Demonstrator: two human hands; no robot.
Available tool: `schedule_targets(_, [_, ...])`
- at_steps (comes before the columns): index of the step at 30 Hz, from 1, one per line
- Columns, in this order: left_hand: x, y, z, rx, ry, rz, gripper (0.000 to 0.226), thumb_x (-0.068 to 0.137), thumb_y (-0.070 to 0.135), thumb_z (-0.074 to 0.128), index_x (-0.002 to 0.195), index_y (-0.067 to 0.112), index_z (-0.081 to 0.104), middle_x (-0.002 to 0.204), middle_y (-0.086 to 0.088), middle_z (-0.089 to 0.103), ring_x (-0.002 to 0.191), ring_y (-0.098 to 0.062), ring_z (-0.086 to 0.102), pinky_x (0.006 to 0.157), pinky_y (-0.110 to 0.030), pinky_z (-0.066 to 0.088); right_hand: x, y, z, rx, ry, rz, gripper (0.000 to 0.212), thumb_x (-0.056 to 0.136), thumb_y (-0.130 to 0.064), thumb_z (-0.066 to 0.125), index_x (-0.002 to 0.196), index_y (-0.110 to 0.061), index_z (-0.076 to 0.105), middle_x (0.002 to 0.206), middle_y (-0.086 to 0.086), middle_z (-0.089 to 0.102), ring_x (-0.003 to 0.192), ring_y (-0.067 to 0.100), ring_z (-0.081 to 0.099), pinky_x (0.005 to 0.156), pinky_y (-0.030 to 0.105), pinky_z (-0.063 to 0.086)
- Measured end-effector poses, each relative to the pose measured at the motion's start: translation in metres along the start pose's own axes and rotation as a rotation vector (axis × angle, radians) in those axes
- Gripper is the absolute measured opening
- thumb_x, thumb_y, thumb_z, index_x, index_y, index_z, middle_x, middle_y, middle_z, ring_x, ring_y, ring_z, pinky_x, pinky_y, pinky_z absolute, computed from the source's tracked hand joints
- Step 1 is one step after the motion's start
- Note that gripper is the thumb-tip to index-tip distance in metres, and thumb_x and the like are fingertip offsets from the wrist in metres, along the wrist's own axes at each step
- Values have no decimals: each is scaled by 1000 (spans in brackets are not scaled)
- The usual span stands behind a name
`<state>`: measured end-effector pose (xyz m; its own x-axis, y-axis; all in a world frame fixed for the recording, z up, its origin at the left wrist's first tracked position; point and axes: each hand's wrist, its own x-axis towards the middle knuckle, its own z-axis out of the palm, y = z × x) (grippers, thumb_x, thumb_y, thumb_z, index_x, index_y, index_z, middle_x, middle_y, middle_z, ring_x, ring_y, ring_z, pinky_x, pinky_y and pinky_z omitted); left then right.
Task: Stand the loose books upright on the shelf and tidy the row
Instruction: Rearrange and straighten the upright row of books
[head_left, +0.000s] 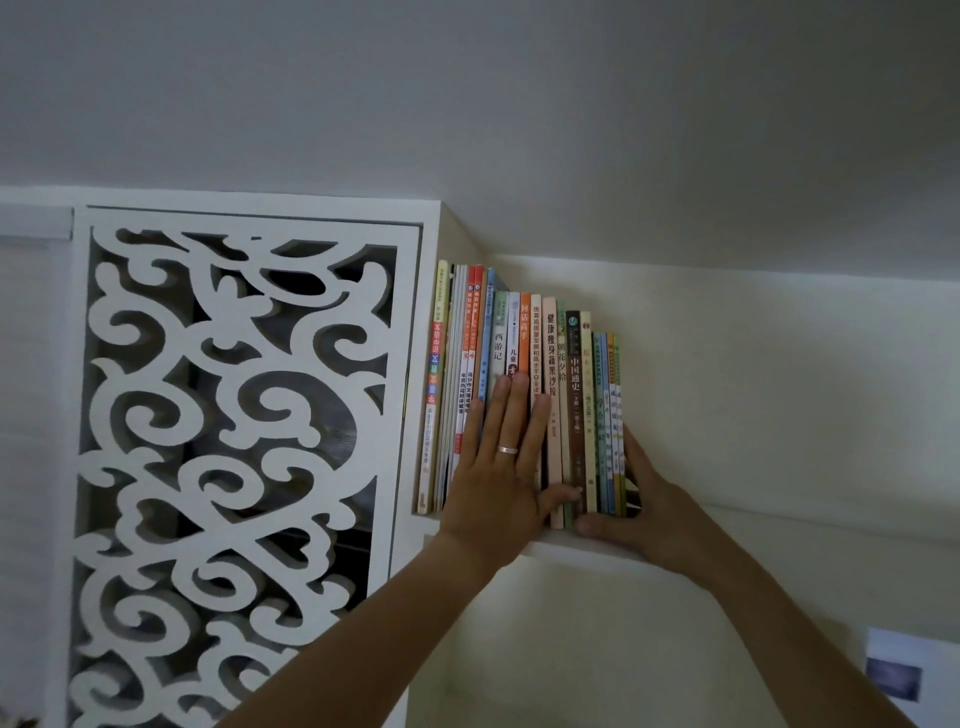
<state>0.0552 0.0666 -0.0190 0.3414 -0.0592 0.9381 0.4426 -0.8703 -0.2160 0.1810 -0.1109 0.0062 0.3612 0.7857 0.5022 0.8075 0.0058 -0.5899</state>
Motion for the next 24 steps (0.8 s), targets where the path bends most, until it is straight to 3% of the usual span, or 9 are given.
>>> schedule_targets(4, [-1, -5, -1, -16, -26, 33, 102, 91, 78, 26, 161, 3, 23, 170, -22, 9, 159, -35, 6, 128, -56, 14, 1, -1, 2, 56, -37, -17, 123, 69, -41, 91, 152, -57, 3, 138, -33, 50, 119, -16, 53, 91, 10, 48])
schedule_targets(6, [0, -6, -3, -15, -41, 35, 103, 91, 79, 19, 161, 3, 23, 170, -22, 10, 159, -35, 7, 128, -56, 13, 2, -2, 3, 18, -19, -19, 125, 68, -43, 90, 152, -57, 0, 132, -38, 48, 110, -25, 51, 82, 0, 44])
schedule_targets(9, [1, -2, -6, -34, -51, 21, 103, 92, 79, 16, 161, 3, 24, 170, -22, 11, 159, -35, 8, 128, -56, 13, 1, -4, 2, -23, 3, -18, 126, 67, -50, 89, 152, -59, -4, 128, -42, 47, 107, -28, 50, 81, -2, 43])
schedule_targets(14, [0, -5, -9, -116, -44, 12, 106, 87, 83, 37, 163, 11, 18, 171, -19, 5, 160, -32, 2, 129, -55, 9, 0, -4, -1, 39, -71, -19, 118, 74, -45, 86, 146, -68, -5, 141, -32, 48, 121, -9, 55, 98, 20, 50])
schedule_targets(20, [1, -7, -12, -117, -76, 18, 113, 83, 87, 45, 164, 14, 15, 172, -19, 2, 160, -33, -1, 129, -55, 7, -3, -7, 0, -2, -52, -30, 117, 75, -48, 84, 147, -66, -6, 144, -29, 48, 124, -2, 56, 102, 28, 51])
schedule_targets(24, [-2, -13, -12, -108, -100, 62, 106, 89, 83, 43, 164, 13, 14, 172, -19, -1, 160, -34, -2, 128, -57, 10, 0, -7, 4, 79, -76, -44, 114, 79, -35, 85, 152, -57, -1, 147, -26, 46, 123, -13, 52, 89, 9, 49])
